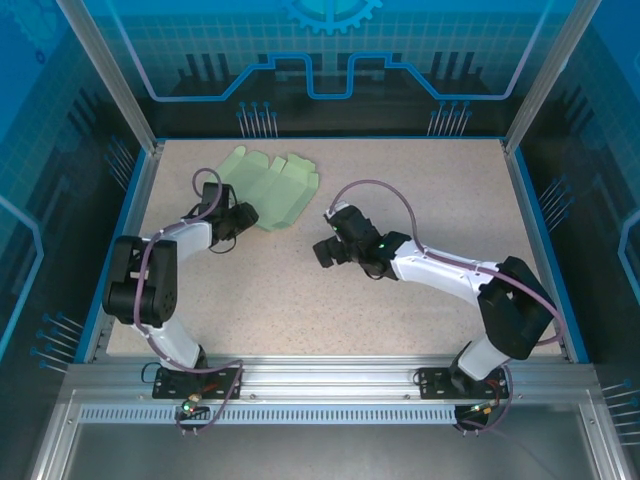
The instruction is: Fold the paper box
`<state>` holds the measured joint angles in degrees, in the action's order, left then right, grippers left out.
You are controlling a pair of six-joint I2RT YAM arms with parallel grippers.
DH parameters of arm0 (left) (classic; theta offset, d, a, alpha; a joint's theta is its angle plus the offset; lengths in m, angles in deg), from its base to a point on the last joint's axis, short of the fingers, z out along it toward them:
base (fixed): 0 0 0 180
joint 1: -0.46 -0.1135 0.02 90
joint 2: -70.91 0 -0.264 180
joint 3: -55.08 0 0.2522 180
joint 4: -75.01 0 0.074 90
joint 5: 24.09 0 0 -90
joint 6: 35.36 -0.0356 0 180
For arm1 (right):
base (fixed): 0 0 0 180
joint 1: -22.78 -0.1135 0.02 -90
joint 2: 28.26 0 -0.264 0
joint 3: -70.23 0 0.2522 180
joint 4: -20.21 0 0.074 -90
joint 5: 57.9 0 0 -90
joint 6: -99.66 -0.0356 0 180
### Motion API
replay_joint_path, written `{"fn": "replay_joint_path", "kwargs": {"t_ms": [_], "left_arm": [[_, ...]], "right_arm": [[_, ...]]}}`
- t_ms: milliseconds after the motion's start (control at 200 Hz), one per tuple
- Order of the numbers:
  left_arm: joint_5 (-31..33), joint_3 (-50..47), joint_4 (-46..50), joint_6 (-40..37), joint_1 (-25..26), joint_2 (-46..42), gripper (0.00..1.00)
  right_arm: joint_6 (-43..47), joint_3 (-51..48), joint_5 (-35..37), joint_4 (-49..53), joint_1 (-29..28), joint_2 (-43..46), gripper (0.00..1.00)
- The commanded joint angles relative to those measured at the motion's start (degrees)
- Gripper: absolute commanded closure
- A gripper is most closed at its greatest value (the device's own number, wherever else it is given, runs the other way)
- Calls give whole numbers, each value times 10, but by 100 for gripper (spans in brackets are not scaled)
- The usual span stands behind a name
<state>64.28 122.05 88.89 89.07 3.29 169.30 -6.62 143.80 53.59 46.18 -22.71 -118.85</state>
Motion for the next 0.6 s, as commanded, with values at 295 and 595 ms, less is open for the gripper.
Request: {"fn": "replay_joint_path", "kwargs": {"t_ms": [295, 595], "left_arm": [[-52, -49, -69, 64, 12, -11, 87], [-61, -148, -148, 191, 69, -99, 100]], "right_arm": [[-8, 45, -13, 44, 1, -21, 0], [-116, 5, -163, 33, 73, 36, 3]]}}
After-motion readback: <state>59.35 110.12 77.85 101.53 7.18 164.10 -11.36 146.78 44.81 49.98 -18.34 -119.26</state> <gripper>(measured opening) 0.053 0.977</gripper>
